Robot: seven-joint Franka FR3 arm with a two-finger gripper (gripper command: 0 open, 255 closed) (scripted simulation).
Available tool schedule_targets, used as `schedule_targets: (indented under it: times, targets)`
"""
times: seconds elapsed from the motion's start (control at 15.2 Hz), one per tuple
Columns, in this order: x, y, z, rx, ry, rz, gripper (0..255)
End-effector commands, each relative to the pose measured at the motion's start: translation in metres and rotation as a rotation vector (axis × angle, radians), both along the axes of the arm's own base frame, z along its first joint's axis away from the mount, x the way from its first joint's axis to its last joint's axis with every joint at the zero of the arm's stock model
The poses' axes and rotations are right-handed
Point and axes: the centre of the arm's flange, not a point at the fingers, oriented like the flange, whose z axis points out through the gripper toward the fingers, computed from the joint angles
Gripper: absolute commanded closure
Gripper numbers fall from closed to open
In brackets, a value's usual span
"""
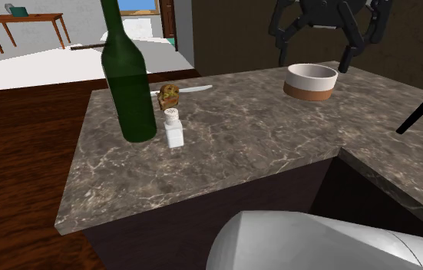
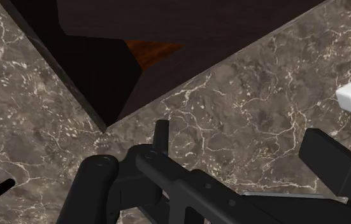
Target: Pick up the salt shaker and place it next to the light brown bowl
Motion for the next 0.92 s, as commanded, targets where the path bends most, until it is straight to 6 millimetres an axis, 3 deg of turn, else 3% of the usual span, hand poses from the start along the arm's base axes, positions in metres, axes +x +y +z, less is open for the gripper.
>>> schedule_targets:
  times: [0.0, 0.86]
  targets:
    - [0.0, 0.0, 0.0, 0.0, 0.0, 0.0, 0]
    - [0.0, 0.165, -0.054, -0.013, -0.031, 0.049, 0]
